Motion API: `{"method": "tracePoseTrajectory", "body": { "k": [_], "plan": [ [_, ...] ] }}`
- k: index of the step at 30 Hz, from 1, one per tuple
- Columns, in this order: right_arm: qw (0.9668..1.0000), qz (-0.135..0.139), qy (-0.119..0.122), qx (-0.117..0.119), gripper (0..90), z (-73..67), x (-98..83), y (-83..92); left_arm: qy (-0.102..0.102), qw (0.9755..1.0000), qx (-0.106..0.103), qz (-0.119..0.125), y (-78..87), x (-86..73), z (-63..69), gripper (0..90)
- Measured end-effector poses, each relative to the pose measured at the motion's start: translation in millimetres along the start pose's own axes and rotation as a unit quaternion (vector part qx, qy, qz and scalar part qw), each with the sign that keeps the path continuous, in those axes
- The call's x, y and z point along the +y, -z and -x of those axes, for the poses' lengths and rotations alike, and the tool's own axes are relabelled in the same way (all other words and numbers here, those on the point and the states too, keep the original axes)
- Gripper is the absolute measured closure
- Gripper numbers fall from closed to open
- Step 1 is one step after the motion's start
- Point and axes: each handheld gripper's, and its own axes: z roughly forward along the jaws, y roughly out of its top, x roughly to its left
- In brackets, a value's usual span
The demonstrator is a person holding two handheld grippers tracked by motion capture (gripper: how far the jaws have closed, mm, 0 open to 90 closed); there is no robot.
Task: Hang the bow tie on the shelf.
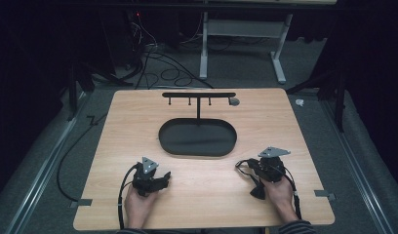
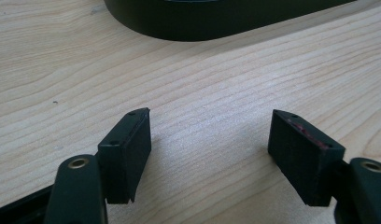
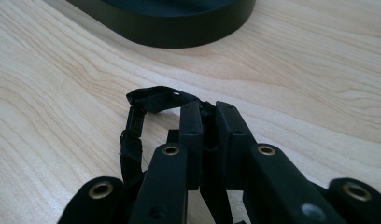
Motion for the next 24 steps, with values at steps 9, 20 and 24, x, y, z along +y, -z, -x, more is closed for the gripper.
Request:
{"method": "tracePoseTrajectory", "body": {
  "k": [9,20,24],
  "plan": [
    [0.9998,0.019,0.004,-0.003,84.0,-2.2,5.4,13.4,0.0,1.0,0.0,0.0,0.0,0.0,0.0,30.6],
    [0.9991,0.039,0.016,0.0,84.0,-4.4,18.0,24.4,0.0,1.0,0.0,0.0,0.0,0.0,0.0,30.6],
    [0.9987,0.048,0.016,-0.002,84.0,-4.5,23.0,29.7,0.0,1.0,0.0,0.0,0.0,0.0,0.0,30.5]
  ]
}}
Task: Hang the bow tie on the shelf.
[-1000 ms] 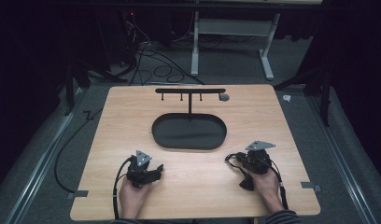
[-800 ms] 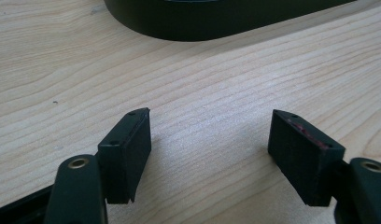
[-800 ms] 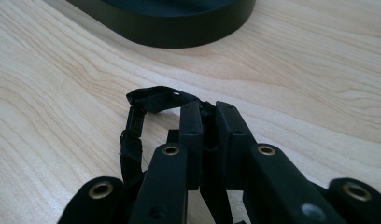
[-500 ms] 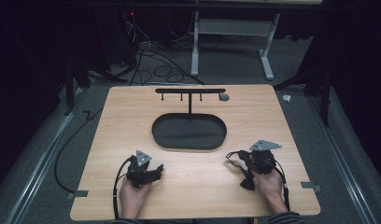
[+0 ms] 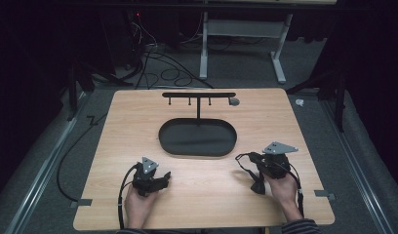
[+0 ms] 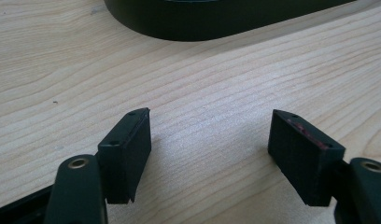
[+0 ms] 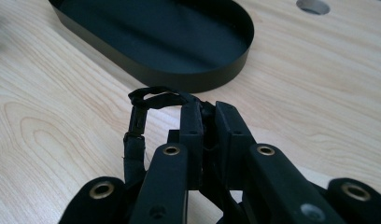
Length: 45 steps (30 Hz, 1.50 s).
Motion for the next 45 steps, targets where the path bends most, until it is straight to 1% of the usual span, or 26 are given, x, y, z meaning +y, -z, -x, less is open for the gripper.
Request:
{"method": "tracePoseTrajectory", "body": {
  "k": [10,18,21,25,28,29,32,38,40,45],
  "plan": [
    [0.9999,0.01,0.003,-0.004,83.9,2.0,7.8,5.1,0.0,1.0,0.0,0.0,0.0,0.0,0.0,30.6],
    [0.9997,0.022,0.01,-0.007,83.9,3.0,21.6,10.3,0.0,1.0,0.0,0.0,0.0,0.0,0.0,30.6],
    [0.9996,0.025,0.01,-0.008,84.0,3.4,24.2,10.6,0.0,1.0,0.0,0.0,0.0,0.0,0.0,30.6],
    [0.9994,0.034,0.004,-0.01,83.9,5.2,28.3,10.7,0.0,1.0,0.001,0.0,-0.1,0.0,0.0,30.6],
    [0.9993,0.035,0.002,-0.011,83.9,5.4,30.2,10.9,0.0,1.0,0.0,0.0,0.0,0.0,0.0,30.6],
    [0.9991,0.039,0.006,-0.012,83.9,6.3,33.1,10.7,0.0,1.0,0.0,0.0,0.0,0.0,0.0,30.6],
    [0.999,0.042,0.004,-0.013,83.8,6.6,37.8,10.4,0.0,1.0,0.0,0.0,0.0,0.0,0.0,30.6],
    [0.9991,0.042,0.002,-0.013,83.8,7.6,44.8,7.2,0.0,1.0,0.0,0.0,0.0,0.0,0.0,30.6],
    [0.999,0.043,0.005,-0.012,83.8,8.3,45.6,6.6,0.0,1.0,0.0,0.0,0.0,0.0,0.0,30.6],
    [0.9991,0.042,-0.004,-0.009,83.7,10.1,49.7,5.1,0.0,1.0,0.0,0.0,0.0,0.0,0.0,30.5]
  ]
}}
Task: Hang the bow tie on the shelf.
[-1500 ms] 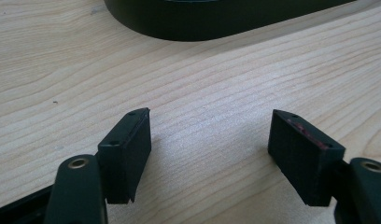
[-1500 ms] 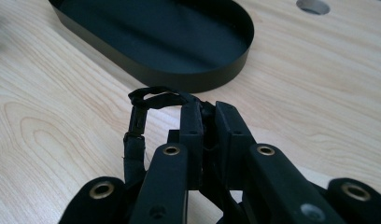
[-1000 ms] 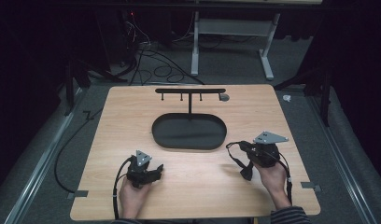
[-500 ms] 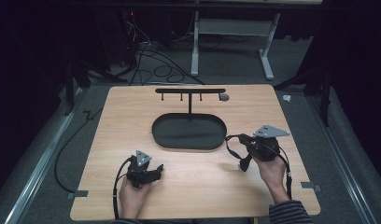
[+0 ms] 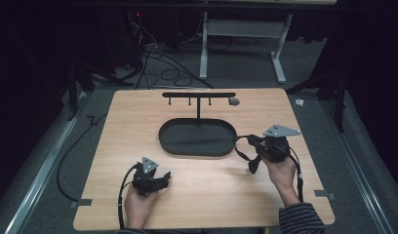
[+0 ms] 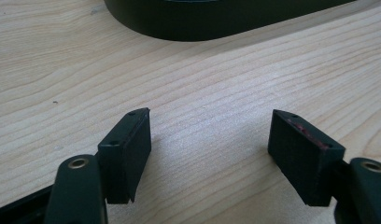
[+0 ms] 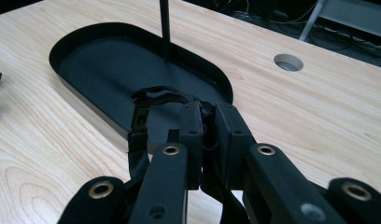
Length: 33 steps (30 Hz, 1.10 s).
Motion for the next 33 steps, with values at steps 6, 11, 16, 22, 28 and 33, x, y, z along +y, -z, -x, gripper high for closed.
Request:
{"method": "tracePoseTrajectory", "body": {
  "k": [6,11,16,22,28,33],
  "plan": [
    [1.0,0.006,-0.001,0.002,83.7,2.9,8.1,-1.3,0.0,1.0,0.0,0.0,0.0,0.0,0.0,30.5],
    [0.9999,0.007,-0.006,0.004,83.7,5.1,12.6,-4.0,0.0,1.0,0.0,0.0,0.0,0.0,0.0,30.5],
    [0.9999,0.006,-0.009,0.006,83.7,6.4,12.4,-7.2,0.0,1.0,0.0,0.0,0.0,0.0,0.0,30.4],
    [0.9998,0.007,-0.018,0.008,83.7,9.8,16.7,-9.4,0.0,1.0,0.0,0.0,0.0,0.0,0.0,30.4],
    [0.9998,0.011,-0.015,0.008,83.6,11.3,24.9,-10.8,0.0,1.0,0.0,0.0,0.0,0.0,0.0,30.4],
    [0.9998,0.008,-0.018,0.008,83.6,11.0,30.0,-13.9,0.0,1.0,-0.001,0.0,0.0,0.0,-0.1,30.4]
  ]
}}
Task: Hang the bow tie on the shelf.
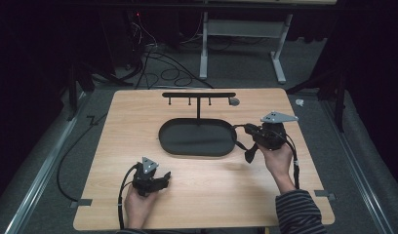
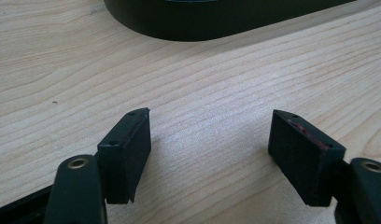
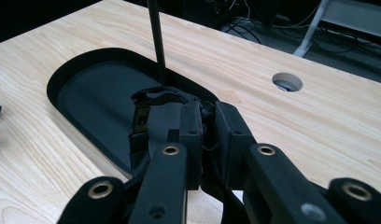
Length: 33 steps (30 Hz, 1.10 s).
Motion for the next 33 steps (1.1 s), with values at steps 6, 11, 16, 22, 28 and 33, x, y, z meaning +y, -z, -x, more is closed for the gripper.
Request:
{"method": "tracePoseTrajectory", "body": {
  "k": [6,11,16,22,28,33],
  "plan": [
    [1.0,0.004,0.001,-0.002,83.5,1.5,8.6,-2.4,0.001,1.0,0.0,0.0,0.0,0.0,-0.1,30.3],
    [0.9999,0.009,0.001,-0.005,83.2,3.7,17.8,-2.8,0.0,1.0,0.0,0.0,0.0,0.0,0.0,30.3],
    [0.9998,0.017,-0.009,0.001,83.0,7.0,27.8,-4.9,0.001,1.0,0.0,0.0,0.0,0.0,0.0,30.3],
    [0.9997,0.022,-0.008,-0.001,83.1,6.4,41.0,-6.6,0.001,1.0,0.0,0.0,0.0,0.0,0.0,30.2],
    [0.9997,0.024,0.001,-0.006,83.0,4.0,53.6,-9.2,0.001,1.0,-0.001,0.0,0.0,0.0,0.0,30.1],
    [0.9994,0.031,-0.004,-0.014,82.8,5.7,63.0,-12.4,-0.001,1.0,0.0,0.0,0.0,0.0,0.3,30.1]
  ]
}}
